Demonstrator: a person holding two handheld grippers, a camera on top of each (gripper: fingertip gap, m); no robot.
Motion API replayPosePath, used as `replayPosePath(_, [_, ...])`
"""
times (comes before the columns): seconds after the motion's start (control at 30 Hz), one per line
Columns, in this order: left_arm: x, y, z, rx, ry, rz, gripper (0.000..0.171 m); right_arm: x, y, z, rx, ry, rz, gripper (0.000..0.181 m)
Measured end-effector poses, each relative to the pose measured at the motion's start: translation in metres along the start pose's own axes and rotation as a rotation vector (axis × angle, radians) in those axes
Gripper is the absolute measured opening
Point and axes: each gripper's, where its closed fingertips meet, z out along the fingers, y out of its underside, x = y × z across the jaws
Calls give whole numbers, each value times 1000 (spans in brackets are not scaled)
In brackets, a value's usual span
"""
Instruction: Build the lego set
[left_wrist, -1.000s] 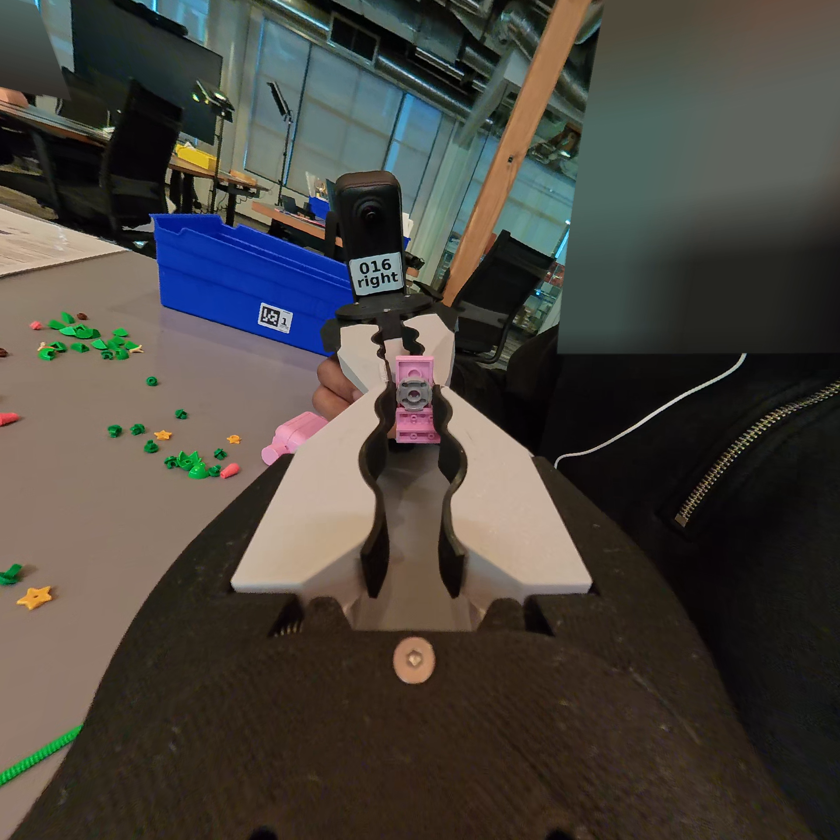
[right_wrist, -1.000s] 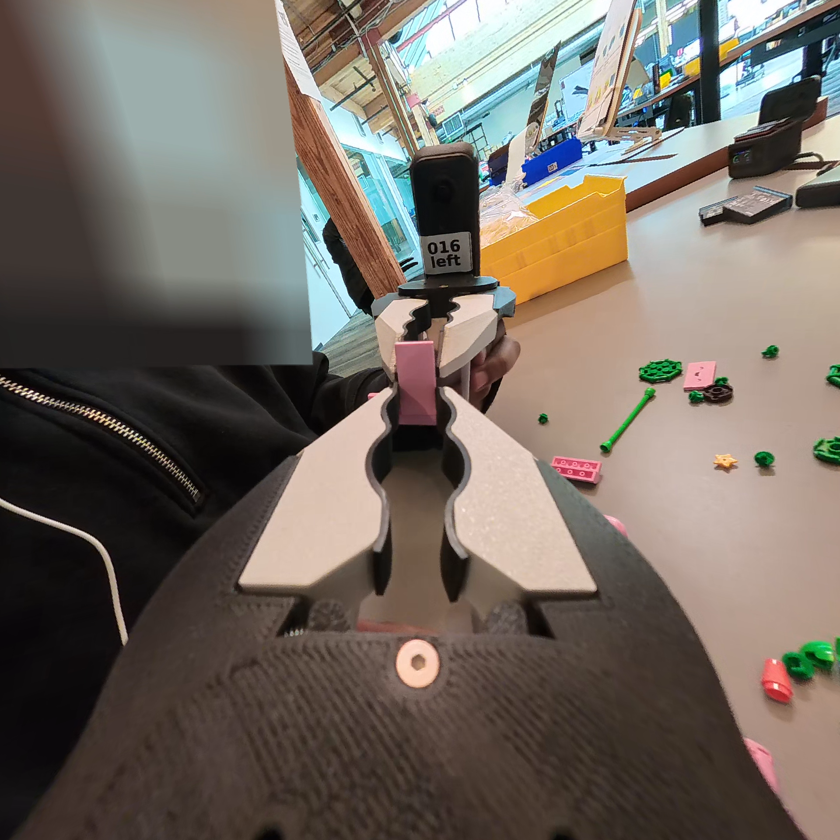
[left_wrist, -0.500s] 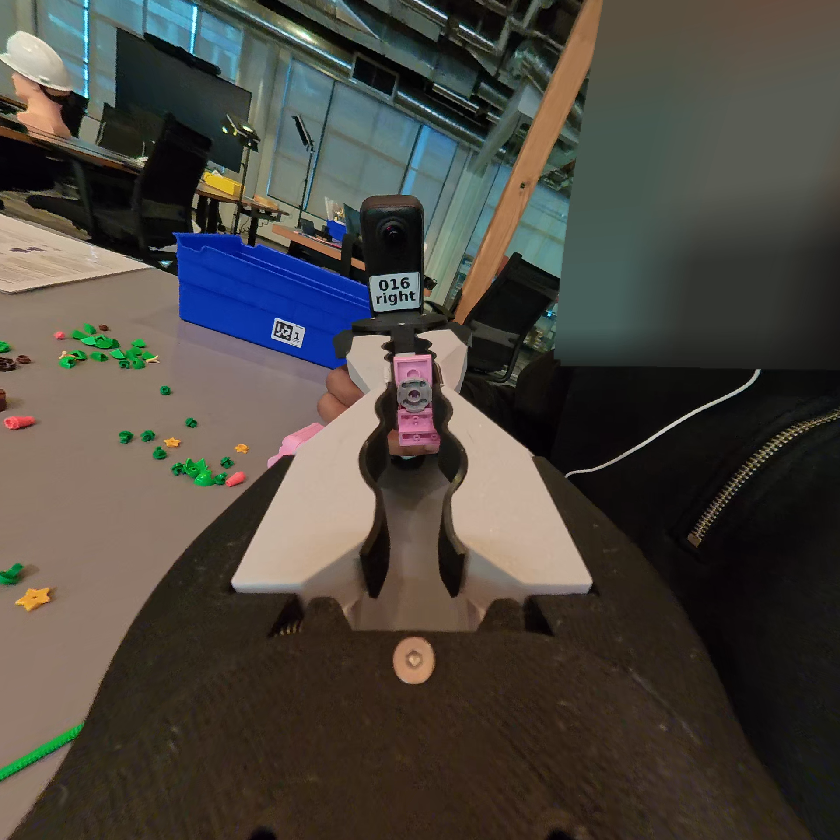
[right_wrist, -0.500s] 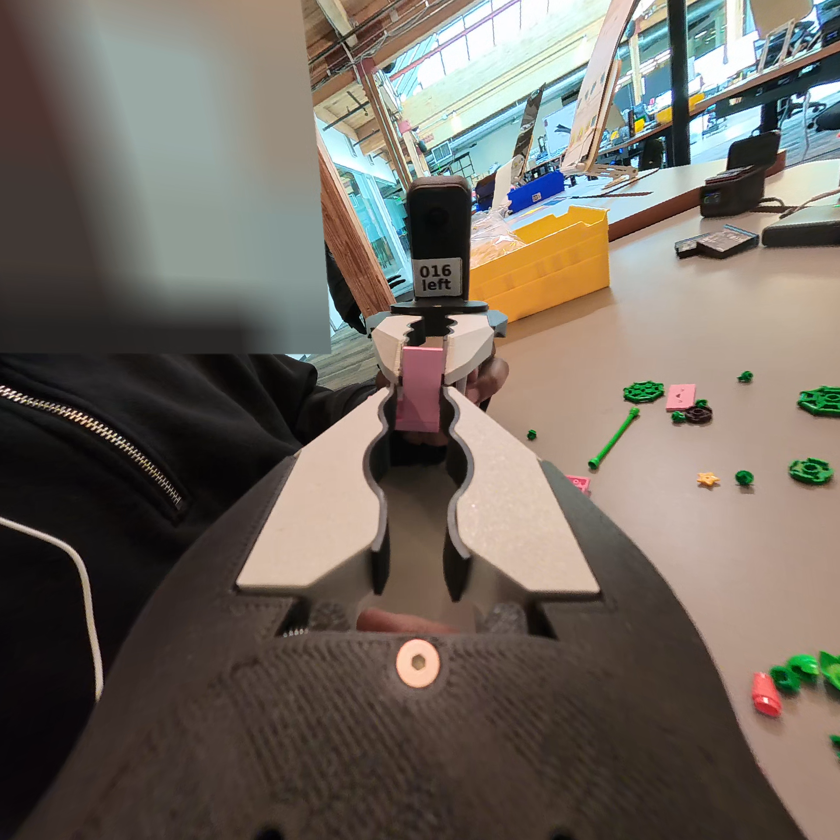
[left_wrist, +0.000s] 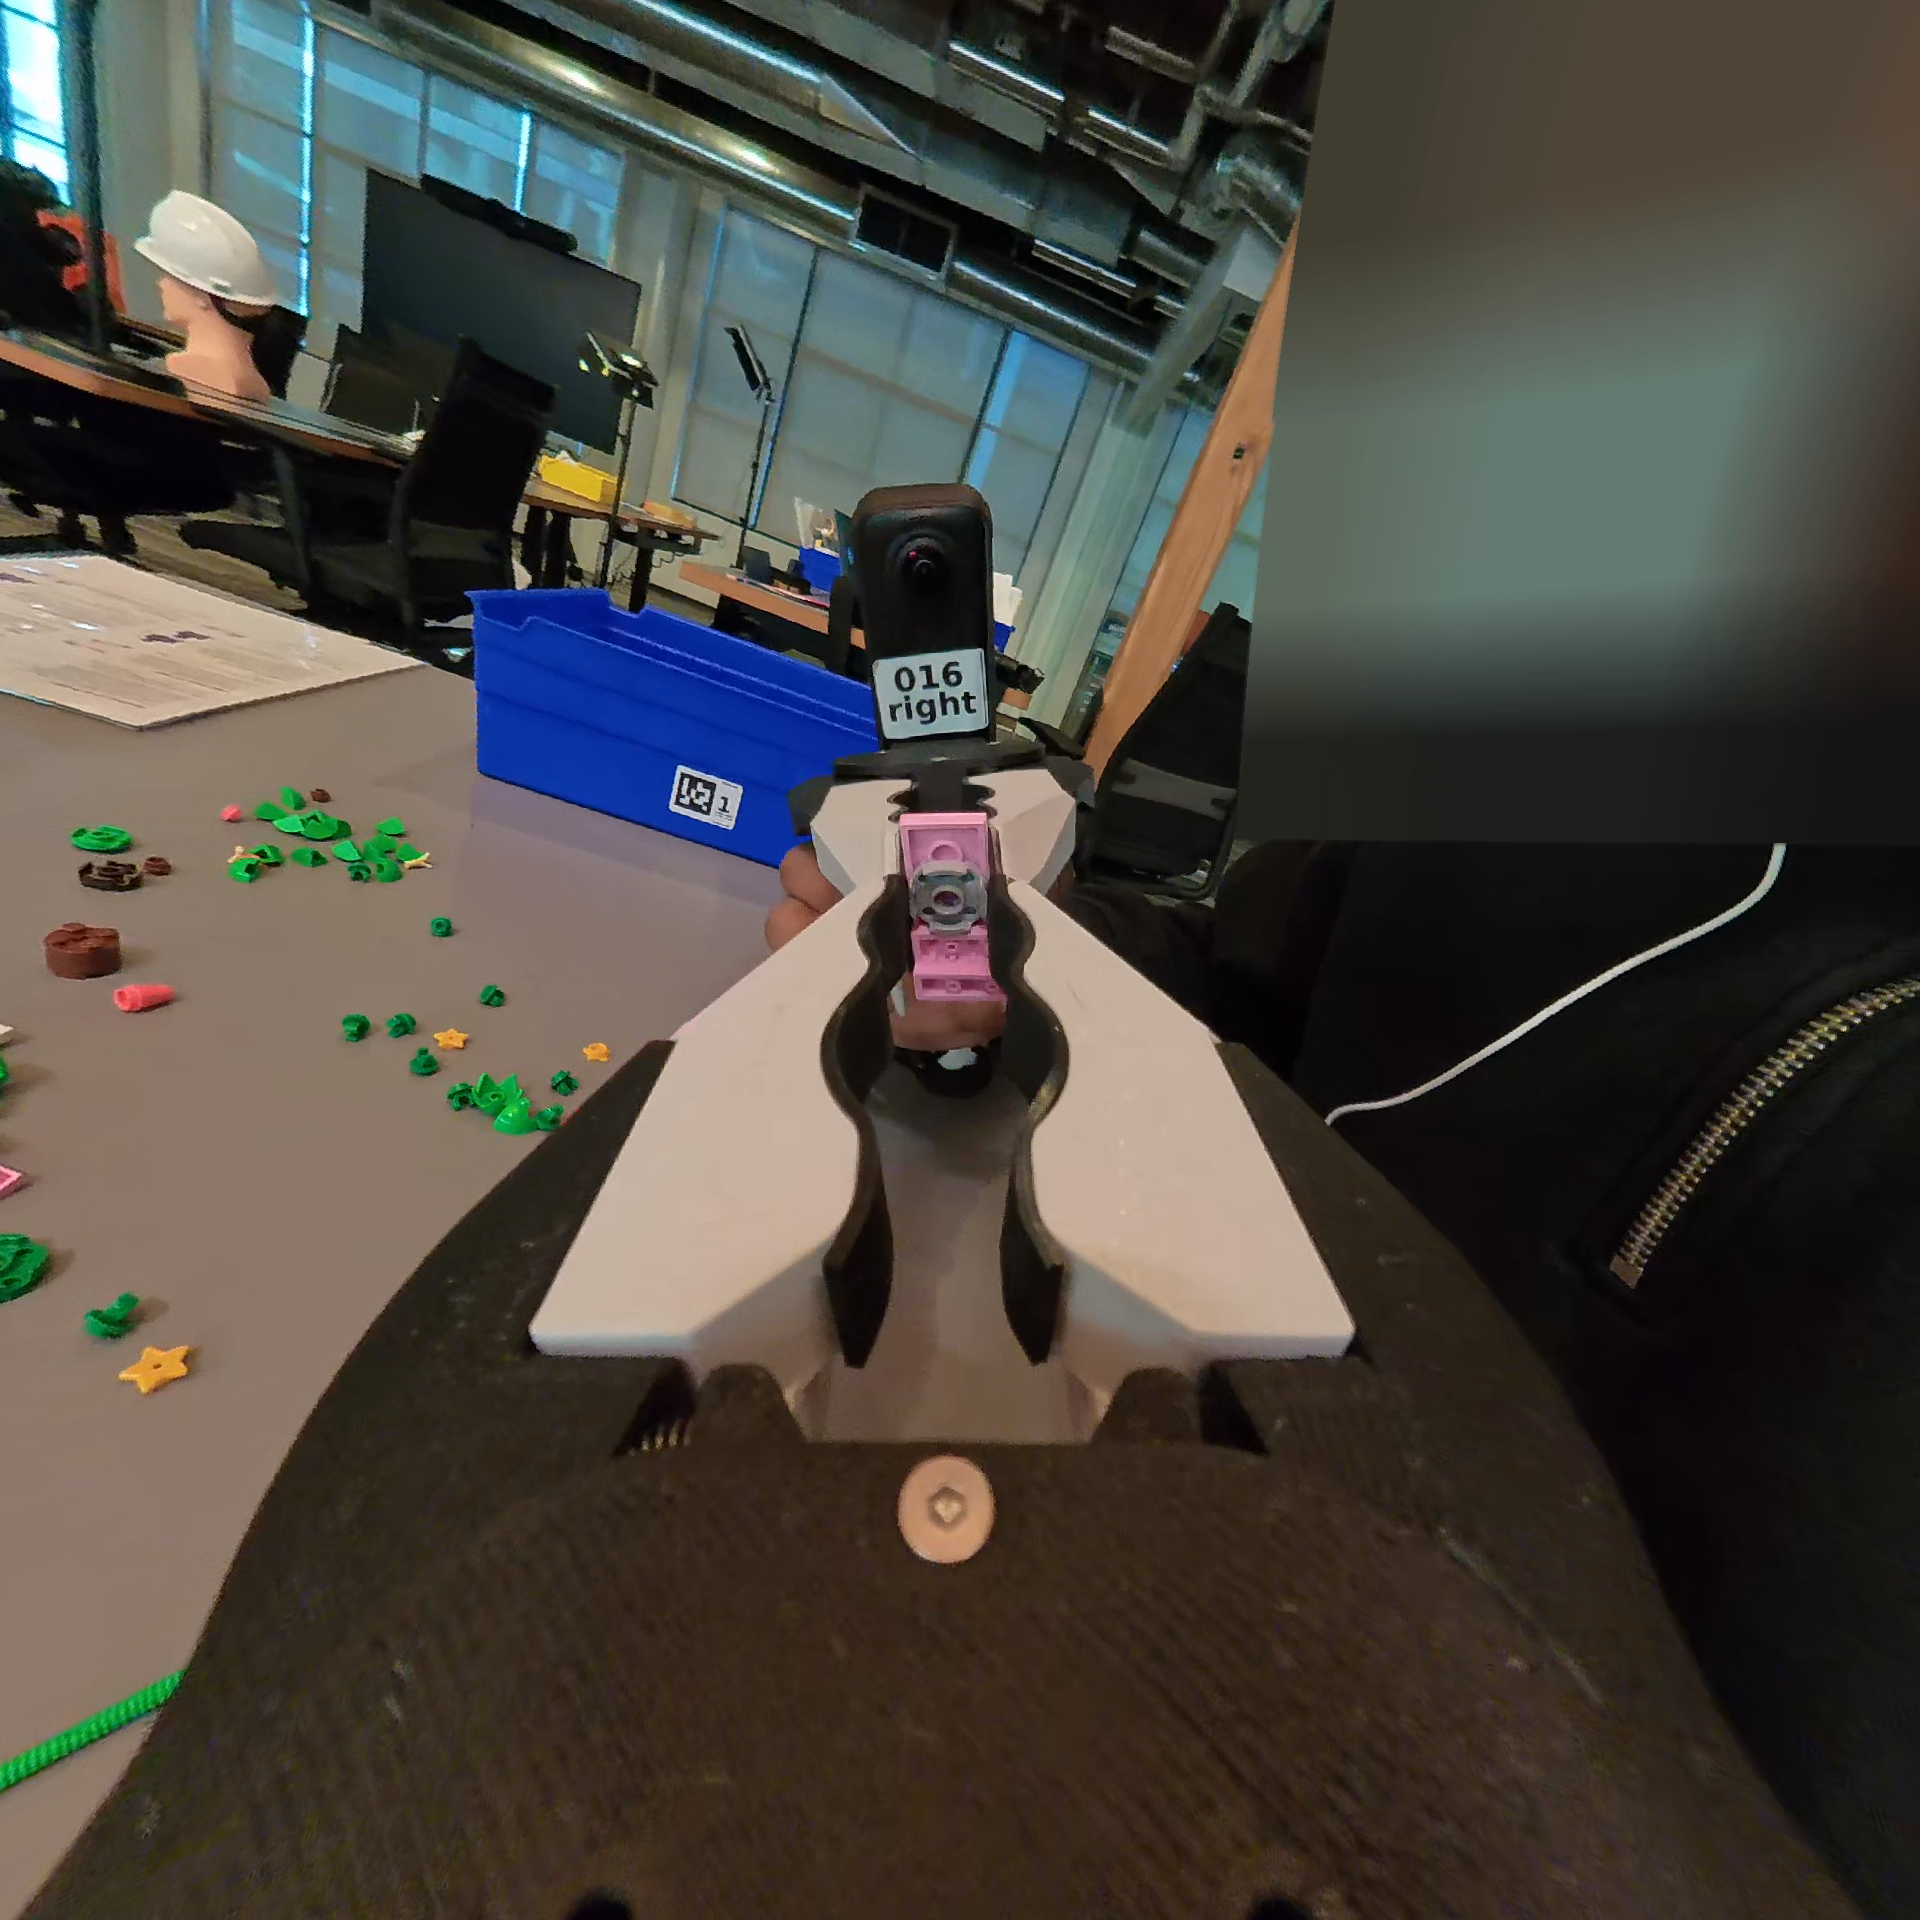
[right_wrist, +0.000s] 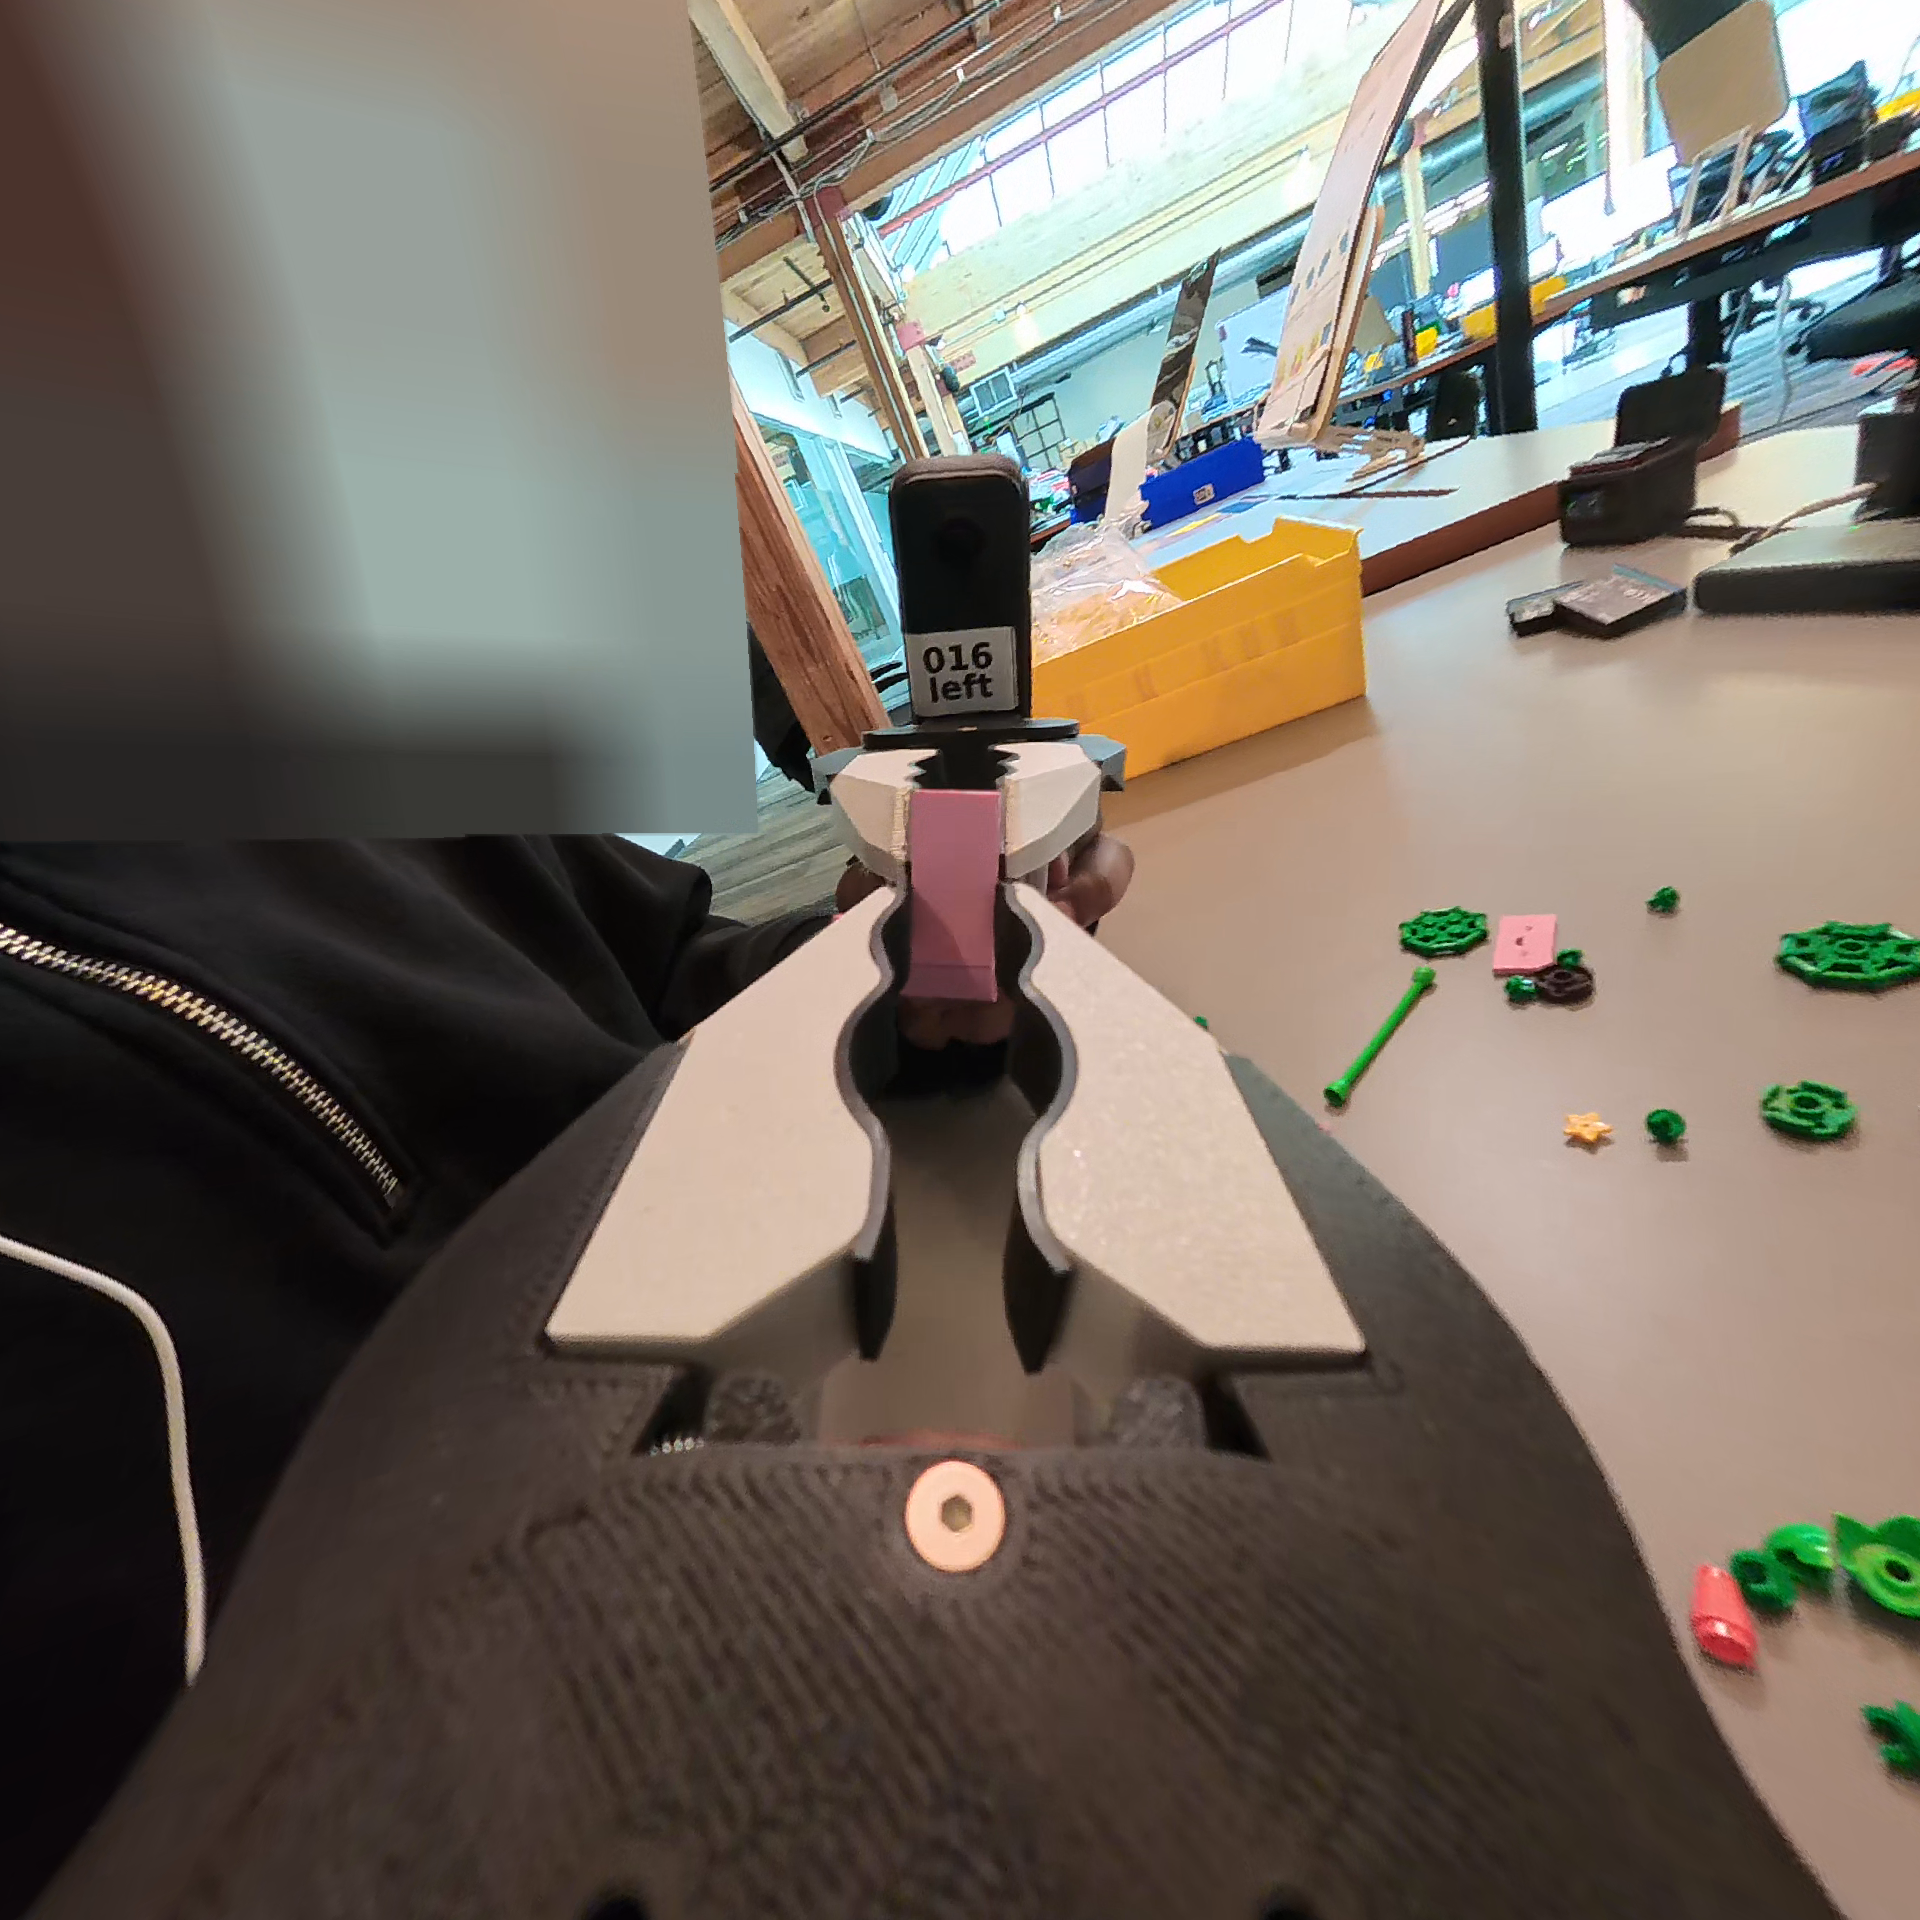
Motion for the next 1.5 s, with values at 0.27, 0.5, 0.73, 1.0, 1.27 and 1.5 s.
replayPosePath(0.27, [-17,-25,-29,134,-20,-69,0,12,-39,-31,188,31,37,13])
replayPosePath(0.5, [-1,-11,-2,109,58,-125,32,2,-18,-13,89,-49,99,13])
replayPosePath(0.73, [4,-7,7,104,60,-164,22,-4,-5,-4,28,-50,67,13])
replayPosePath(1.0, [4,-2,8,70,62,-158,18,-7,-2,-3,10,-68,60,14])
replayPosePath(1.27, [7,-3,8,57,85,-160,11,-8,-3,-3,14,-80,54,13])
replayPosePath(1.5, [10,-10,5,93,68,-119,11,-10,-11,-2,100,-84,39,13])
